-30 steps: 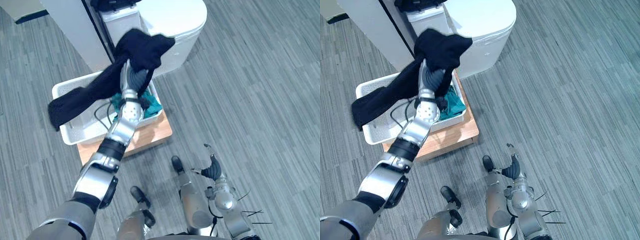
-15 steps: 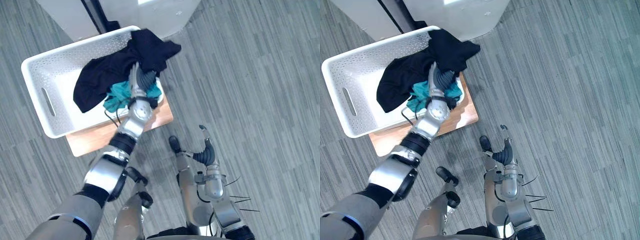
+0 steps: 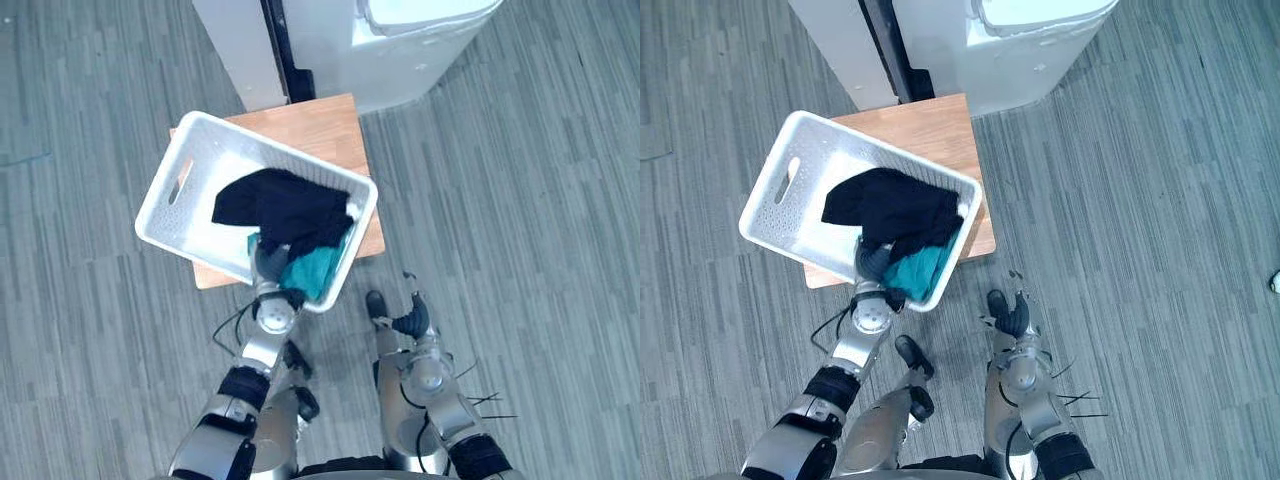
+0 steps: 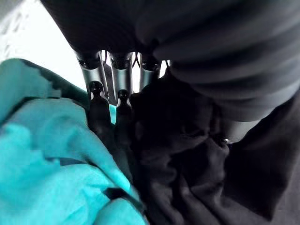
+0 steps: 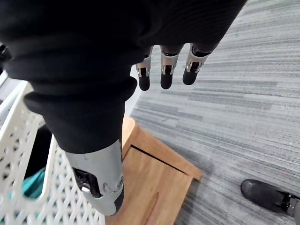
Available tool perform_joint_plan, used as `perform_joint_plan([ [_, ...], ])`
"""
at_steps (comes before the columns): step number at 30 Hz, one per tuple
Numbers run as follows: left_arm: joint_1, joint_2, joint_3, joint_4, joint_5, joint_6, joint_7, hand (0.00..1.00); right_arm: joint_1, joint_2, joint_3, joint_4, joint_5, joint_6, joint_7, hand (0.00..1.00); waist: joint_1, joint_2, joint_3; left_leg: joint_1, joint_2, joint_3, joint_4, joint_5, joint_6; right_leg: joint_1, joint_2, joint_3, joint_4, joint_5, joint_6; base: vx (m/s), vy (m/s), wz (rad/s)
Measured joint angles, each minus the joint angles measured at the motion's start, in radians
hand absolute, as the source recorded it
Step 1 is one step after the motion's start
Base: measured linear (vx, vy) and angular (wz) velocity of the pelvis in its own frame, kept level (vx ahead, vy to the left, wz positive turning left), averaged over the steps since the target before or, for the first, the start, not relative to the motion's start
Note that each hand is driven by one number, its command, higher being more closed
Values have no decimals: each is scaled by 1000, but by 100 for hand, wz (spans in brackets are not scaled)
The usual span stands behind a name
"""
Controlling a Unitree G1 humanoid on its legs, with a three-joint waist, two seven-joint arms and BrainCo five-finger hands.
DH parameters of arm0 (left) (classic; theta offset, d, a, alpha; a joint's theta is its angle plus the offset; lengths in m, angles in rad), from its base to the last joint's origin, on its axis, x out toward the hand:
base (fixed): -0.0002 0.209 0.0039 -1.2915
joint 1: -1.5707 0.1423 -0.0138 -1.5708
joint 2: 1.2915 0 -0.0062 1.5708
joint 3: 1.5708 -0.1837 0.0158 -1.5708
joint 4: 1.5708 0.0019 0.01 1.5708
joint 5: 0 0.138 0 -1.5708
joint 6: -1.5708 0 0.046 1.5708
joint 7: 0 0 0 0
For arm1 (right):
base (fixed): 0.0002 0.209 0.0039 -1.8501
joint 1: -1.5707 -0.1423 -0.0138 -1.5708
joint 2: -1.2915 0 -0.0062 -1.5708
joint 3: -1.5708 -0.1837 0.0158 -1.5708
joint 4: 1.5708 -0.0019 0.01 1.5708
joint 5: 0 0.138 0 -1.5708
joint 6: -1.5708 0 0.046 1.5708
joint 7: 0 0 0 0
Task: Tidy the bed and pick cloth on bed and put in laundry
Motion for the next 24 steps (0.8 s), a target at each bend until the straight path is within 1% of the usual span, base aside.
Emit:
perform_joint_plan([
  [2,22,24,33,-53,0,12,7,0,11,0,-4,0,0,-1,3,0,0,0,0,13,-2,-5,0,3,5,15,-1,-3,0,-3,4,38,-18,5],
  [6,25,49,80,-112,0,15,26,0,37,7,-27,-1,0,-2,22,0,0,-2,-4,29,0,-19,3,3,6,40,-1,-17,0,-1,0,50,-13,9],
  [8,30,57,104,-127,0,15,27,0,50,8,-35,-1,0,-3,24,0,1,-2,-26,28,2,-21,5,3,6,40,1,-18,-1,-1,0,72,-17,3],
  [10,61,63,129,-151,1,16,27,0,71,8,-41,-1,0,-6,43,0,1,-2,-77,30,7,-20,6,2,7,43,6,-17,-3,0,0,81,-19,-3],
  [14,74,66,148,-185,1,16,26,0,100,10,-60,-14,0,-21,62,0,3,-4,-106,52,15,-22,5,-1,8,66,13,-17,-3,-1,-1,44,-19,0],
  [16,85,67,156,-193,-3,14,22,0,112,12,-65,-13,1,-21,66,0,3,-7,-121,57,14,-29,0,-4,4,76,12,-19,-4,-12,-17,3,-37,8],
  [18,117,64,171,-215,-18,12,17,0,129,12,-77,-11,1,-21,68,0,-1,-6,-144,66,19,-33,0,-4,3,86,16,-23,-4,-25,-15,4,-46,8],
  [21,191,62,186,-233,-48,2,-5,0,143,8,-117,60,1,-21,86,0,3,-4,-185,96,25,-39,0,-3,4,119,22,-30,-3,-34,-25,21,-36,7],
  [22,233,57,187,-233,-67,0,-17,0,148,9,-129,100,3,-19,88,0,5,-1,-208,106,22,-44,0,-3,5,133,23,-48,-2,-38,-31,38,-24,18],
  [24,290,44,189,-232,-97,-6,-37,0,166,12,-159,137,21,-17,91,0,24,-1,-227,133,26,-50,0,-5,2,165,26,-59,-1,-45,-41,33,-21,17],
])
